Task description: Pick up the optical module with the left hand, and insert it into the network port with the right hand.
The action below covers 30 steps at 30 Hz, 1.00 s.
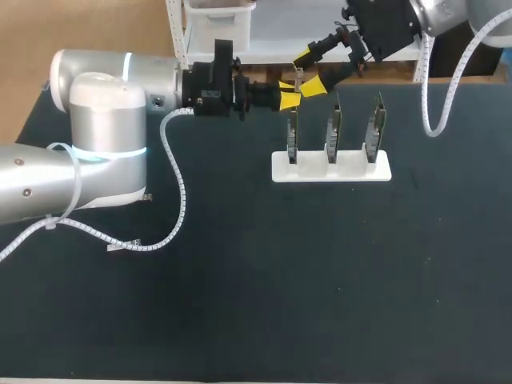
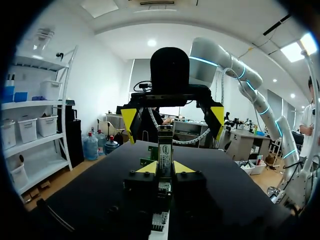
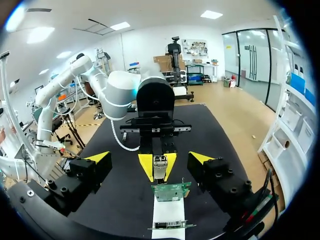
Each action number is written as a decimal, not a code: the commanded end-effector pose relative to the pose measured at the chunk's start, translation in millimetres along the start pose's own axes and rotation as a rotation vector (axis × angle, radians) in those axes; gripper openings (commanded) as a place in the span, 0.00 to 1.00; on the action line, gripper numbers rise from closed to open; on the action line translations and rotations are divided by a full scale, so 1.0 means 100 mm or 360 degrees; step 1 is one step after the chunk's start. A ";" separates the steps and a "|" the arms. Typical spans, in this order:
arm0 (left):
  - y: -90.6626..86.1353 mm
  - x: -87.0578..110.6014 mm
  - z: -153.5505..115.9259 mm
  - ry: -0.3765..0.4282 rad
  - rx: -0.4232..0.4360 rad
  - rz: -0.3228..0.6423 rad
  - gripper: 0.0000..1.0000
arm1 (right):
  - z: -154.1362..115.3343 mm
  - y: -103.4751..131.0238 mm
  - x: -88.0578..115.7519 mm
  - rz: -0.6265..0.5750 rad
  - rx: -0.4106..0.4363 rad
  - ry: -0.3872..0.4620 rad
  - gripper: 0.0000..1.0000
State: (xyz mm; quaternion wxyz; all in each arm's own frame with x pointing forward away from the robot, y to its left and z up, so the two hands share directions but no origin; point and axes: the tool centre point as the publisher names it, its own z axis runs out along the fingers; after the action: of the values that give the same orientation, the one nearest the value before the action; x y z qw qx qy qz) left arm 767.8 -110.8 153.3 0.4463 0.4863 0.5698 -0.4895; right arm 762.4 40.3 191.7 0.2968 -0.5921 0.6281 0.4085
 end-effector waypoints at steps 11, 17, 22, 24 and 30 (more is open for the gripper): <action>-0.01 0.00 0.00 -0.0002 -0.0006 0.0001 0.00 | 0.01 0.03 0.02 -0.0025 0.0033 0.0013 1.00; -0.01 0.00 0.00 -0.0002 -0.0006 0.0001 0.00 | 0.02 0.01 0.01 -0.0034 0.0023 0.0017 1.00; -0.01 0.00 0.00 -0.0002 -0.0006 0.0001 0.00 | 0.03 -0.02 0.00 -0.0033 0.0036 0.0015 1.00; -0.01 0.00 0.00 -0.0002 -0.0006 0.0001 0.00 | 0.03 -0.02 0.00 -0.0031 0.0034 0.0013 1.00; -0.01 0.00 0.00 -0.0002 -0.0006 0.0001 0.00 | 0.05 -0.02 0.00 -0.0028 0.0024 0.0014 1.00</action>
State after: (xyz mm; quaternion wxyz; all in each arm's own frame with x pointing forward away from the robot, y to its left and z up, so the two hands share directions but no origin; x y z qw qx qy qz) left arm 767.8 -110.8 153.3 0.4463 0.4863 0.5698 -0.4895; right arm 761.4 43.6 189.2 0.3034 -0.5968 0.6277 0.3972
